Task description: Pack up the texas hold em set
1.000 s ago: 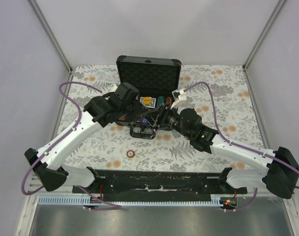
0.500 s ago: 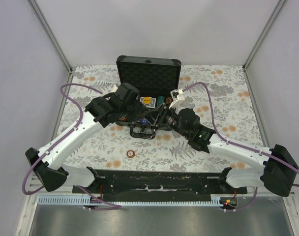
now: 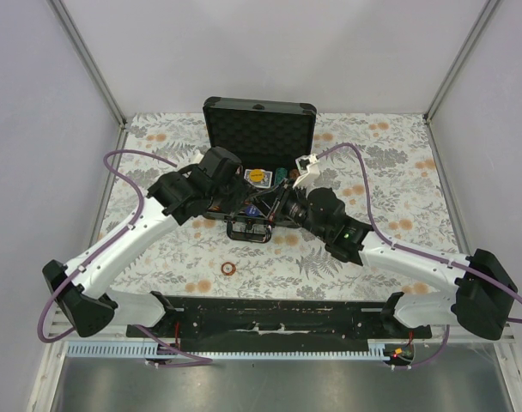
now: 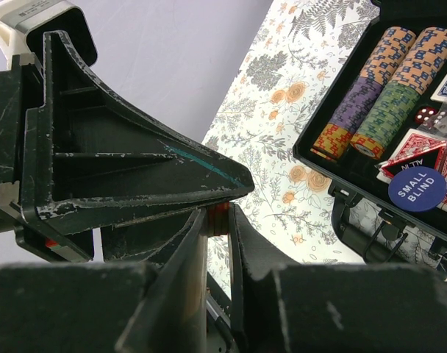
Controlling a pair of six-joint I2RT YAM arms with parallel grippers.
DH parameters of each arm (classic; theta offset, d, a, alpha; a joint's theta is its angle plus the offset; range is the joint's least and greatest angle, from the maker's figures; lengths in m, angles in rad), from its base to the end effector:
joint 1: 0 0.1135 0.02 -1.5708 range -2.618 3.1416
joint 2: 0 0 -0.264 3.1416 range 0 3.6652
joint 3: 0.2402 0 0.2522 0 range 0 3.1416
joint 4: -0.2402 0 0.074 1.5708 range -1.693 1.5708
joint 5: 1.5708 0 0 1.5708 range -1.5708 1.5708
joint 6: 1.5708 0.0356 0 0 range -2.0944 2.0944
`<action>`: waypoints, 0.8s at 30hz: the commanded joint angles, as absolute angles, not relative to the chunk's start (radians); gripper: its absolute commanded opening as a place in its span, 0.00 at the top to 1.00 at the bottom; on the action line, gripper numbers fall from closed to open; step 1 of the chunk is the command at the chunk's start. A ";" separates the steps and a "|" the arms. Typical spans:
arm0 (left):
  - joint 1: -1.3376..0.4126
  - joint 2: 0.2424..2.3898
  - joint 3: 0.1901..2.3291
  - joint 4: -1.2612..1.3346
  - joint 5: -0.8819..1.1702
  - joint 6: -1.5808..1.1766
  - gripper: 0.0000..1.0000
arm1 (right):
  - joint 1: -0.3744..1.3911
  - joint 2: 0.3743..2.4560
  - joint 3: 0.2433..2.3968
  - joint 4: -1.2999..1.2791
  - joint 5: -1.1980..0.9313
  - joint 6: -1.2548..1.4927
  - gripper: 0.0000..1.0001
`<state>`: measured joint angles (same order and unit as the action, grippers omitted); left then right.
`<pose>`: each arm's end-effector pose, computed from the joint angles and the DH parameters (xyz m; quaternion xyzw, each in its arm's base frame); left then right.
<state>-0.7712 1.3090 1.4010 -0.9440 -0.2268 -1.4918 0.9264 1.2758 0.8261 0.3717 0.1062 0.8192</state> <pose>0.1932 -0.1766 0.3690 -0.3651 0.8563 -0.2712 0.2445 0.1826 0.2368 0.3051 -0.0033 0.7340 0.4944 0.4656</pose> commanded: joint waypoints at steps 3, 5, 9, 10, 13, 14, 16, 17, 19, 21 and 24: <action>-0.782 1.275 1.396 -0.911 -0.163 -1.534 0.60 | 0.928 1.276 0.905 0.387 0.115 0.767 0.94; -0.776 1.272 1.396 -0.913 -0.167 -1.528 0.48 | 0.928 1.275 0.908 0.382 0.103 0.752 0.95; -0.755 1.264 1.393 -0.911 -0.178 -1.505 0.32 | 0.928 1.273 0.917 0.364 0.074 0.733 0.96; -0.747 1.262 1.394 -0.913 -0.179 -1.499 0.28 | 0.928 1.275 0.919 0.362 0.065 0.732 0.96; -0.724 1.261 1.396 -0.911 -0.190 -1.476 0.17 | 0.928 1.281 0.925 0.345 0.038 0.724 0.95; -0.715 1.261 1.396 -0.911 -0.195 -1.465 0.15 | 0.928 1.281 0.927 0.335 0.032 0.715 0.95; -0.689 1.259 1.394 -0.914 -0.210 -1.430 0.13 | 0.927 1.284 0.933 0.312 0.023 0.697 0.95; -0.672 1.256 1.391 -0.920 -0.213 -1.413 0.12 | 0.928 1.284 0.936 0.292 0.014 0.681 0.95; -0.625 1.252 1.381 -0.927 -0.216 -1.369 0.12 | 0.927 1.292 0.951 0.250 0.002 0.644 0.95; -0.556 1.244 1.365 -0.936 -0.204 -1.312 0.12 | 0.927 1.308 0.977 0.187 -0.035 0.592 0.95; -0.461 1.226 1.338 -0.952 -0.202 -1.197 0.12 | 0.916 1.353 1.037 0.089 -0.069 0.480 0.95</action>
